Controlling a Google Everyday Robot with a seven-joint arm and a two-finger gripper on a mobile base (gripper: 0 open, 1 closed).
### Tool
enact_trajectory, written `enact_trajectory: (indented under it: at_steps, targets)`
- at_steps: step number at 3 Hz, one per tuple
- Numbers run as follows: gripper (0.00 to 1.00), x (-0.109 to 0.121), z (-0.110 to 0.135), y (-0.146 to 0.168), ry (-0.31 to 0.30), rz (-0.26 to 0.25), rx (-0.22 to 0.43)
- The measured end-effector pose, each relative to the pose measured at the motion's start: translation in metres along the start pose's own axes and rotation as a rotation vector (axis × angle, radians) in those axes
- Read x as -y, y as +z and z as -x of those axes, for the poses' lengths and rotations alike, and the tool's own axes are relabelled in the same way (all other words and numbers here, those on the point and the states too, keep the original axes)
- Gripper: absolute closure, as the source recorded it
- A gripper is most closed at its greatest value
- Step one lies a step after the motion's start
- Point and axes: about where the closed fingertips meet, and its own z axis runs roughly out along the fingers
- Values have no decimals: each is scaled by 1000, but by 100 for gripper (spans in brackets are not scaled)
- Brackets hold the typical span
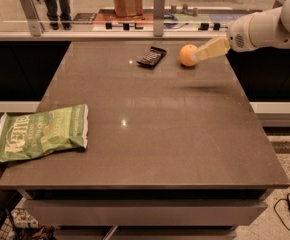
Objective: Move orange near green jalapeno chip bag
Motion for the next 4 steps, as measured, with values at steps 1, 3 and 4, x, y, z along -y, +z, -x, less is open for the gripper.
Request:
enact_trajectory:
  at_steps: [1,3,4]
  targets:
    - [0,-1,0,2,2,7,0]
    - [0,-12,-9,43,28,67,-1]
    - [0,-19,-19,64,45,98,4]
